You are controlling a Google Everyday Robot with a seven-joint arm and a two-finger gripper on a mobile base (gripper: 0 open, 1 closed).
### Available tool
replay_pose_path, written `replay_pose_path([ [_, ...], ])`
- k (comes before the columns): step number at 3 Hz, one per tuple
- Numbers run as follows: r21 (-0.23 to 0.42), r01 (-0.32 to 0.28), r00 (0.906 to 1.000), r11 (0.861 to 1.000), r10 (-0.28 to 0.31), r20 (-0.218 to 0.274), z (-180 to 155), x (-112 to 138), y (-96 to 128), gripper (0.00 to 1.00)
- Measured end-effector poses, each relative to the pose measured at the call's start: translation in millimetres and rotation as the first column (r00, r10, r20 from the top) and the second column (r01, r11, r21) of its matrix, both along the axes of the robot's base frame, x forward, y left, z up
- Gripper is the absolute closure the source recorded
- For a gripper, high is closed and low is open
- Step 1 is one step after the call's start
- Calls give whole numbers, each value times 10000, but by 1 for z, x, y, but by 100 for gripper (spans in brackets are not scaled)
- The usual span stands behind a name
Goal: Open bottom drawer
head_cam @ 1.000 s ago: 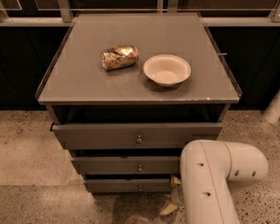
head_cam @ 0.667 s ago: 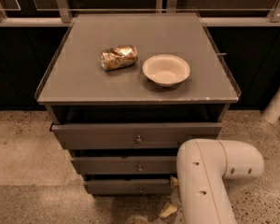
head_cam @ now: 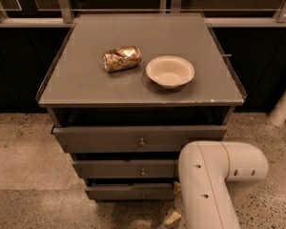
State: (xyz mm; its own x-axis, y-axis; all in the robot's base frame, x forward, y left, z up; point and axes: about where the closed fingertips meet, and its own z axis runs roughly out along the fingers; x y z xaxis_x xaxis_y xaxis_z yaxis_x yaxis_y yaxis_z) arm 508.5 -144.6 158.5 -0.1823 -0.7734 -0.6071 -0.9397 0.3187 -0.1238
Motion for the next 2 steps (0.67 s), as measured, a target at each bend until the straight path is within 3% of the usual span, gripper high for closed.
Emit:
replay_pose_path([
  [2,264,-91,9984,9996,106,-550,7,-29,-9,0],
])
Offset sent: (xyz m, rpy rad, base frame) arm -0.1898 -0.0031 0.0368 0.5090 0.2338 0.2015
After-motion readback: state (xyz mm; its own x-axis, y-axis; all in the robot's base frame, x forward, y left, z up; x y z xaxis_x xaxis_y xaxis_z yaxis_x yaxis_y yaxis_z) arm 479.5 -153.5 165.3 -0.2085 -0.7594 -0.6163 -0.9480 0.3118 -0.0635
